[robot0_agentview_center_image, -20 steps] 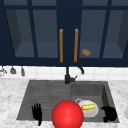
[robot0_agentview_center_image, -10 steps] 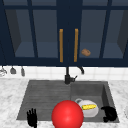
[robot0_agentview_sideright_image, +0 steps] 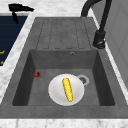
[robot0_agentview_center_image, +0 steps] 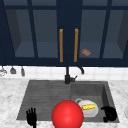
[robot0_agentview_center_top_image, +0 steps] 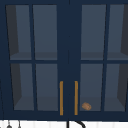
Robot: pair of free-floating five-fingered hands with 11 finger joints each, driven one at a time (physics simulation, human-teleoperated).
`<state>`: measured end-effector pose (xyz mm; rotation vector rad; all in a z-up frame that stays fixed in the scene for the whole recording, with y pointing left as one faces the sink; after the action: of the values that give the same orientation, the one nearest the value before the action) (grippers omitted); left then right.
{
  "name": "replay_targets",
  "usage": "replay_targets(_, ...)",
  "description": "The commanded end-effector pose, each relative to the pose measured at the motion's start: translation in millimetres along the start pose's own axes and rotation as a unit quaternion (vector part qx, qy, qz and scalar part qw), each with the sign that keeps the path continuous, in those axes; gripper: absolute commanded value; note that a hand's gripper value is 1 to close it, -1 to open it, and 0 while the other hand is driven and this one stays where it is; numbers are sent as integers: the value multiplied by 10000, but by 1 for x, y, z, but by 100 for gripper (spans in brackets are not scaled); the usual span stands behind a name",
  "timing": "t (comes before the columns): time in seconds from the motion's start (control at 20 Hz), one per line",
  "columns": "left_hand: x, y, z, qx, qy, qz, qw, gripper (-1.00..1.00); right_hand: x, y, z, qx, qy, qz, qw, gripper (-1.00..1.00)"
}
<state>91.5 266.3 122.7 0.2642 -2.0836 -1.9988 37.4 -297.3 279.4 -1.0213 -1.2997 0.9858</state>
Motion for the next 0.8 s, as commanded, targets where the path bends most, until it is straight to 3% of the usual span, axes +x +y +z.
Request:
replay_targets(0.0,-1,7,-5,-232,20,244,9994,-100,0,0,0,0,0,0,10000,0)
replay_targets(0.15,1,22,-11,-347,-271,99,9990,-100,0,0,0,0,0,0,10000,0)
replay_targets(0.25,3,38,-16,-282,-342,-8,9990,-100,0,0,0,0,0,0,10000,0)
replay_targets(0.3,3,40,-14,-244,-501,4,9984,-100,0,0,0,0,0,0,10000,0)
replay_targets(0.6,10,74,-13,-286,-776,-39,9966,-100,0,0,0,0,0,0,10000,0)
replay_targets(0.65,9,75,-13,-257,-808,-171,9962,-100,0,0,0,0,0,0,10000,0)
replay_targets(0.75,11,82,-13,-250,-864,-258,9956,-100,0,0,0,0,0,0,10000,0)
